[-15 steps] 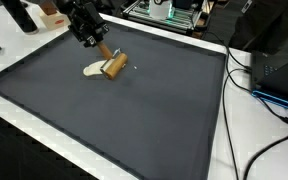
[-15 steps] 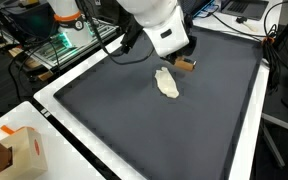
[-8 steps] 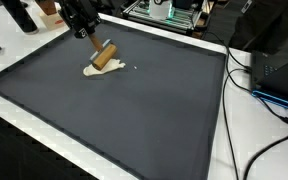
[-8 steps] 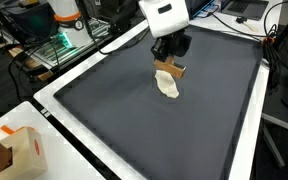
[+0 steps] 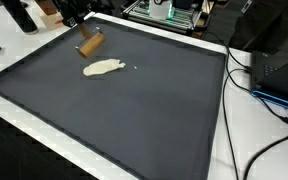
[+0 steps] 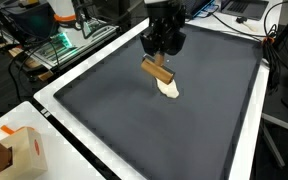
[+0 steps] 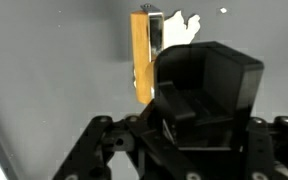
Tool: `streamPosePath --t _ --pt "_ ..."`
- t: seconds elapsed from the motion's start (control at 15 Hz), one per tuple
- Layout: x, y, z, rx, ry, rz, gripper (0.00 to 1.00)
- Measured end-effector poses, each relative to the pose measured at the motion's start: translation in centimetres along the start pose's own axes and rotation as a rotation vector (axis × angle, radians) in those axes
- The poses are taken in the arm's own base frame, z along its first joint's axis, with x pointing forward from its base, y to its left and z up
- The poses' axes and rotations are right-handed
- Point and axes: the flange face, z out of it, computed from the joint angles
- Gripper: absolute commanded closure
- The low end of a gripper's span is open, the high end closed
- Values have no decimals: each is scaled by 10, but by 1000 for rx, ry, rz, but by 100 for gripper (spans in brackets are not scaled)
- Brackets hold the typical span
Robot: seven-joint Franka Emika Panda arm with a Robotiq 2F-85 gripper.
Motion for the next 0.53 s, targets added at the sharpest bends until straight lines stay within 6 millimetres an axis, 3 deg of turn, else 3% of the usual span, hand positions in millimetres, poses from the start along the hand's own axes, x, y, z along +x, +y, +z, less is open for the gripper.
streamPosePath --t 0.27,0.33,0.53 --pt "0 -1 -5 -54 0 11 52" --pt "0 -1 -5 -55 0 11 77" --pt "1 0 -3 -65 0 18 77"
